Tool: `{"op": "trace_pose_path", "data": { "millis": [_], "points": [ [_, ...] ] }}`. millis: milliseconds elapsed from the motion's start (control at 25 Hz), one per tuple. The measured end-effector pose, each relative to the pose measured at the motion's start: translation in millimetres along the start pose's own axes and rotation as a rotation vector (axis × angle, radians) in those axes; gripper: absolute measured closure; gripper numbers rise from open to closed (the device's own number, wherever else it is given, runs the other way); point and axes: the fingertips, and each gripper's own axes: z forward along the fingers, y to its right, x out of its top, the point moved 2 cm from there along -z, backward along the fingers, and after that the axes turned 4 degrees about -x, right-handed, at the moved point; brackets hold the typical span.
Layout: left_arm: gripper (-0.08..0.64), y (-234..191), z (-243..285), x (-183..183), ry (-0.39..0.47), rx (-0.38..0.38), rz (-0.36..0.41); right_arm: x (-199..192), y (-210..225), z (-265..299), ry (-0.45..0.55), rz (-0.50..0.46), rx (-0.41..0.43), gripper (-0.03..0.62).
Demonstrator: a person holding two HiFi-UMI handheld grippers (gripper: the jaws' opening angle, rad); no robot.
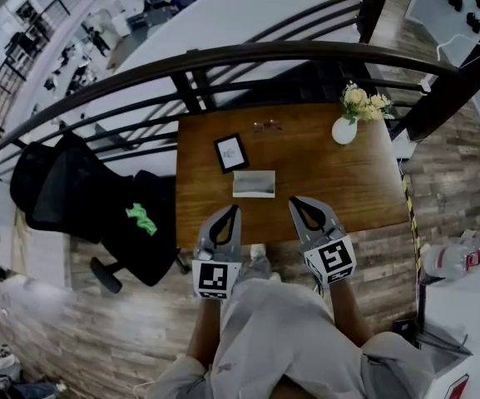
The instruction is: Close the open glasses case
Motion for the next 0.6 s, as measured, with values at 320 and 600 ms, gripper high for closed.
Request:
{"op": "trace_pose_path", "data": {
  "millis": [320,600],
  "points": [
    [0.54,-37.8,41.4,4.3,0.016,-0.031,-0.008,8.4,20.3,46.9,-0.013,-0.003,-0.031,0.589],
    [0.54,-74.9,74.0,-1.8,0.02,-0.056,-0.028,7.5,38.0,85.5,-0.029,0.0,-0.093,0.589]
  ]
}}
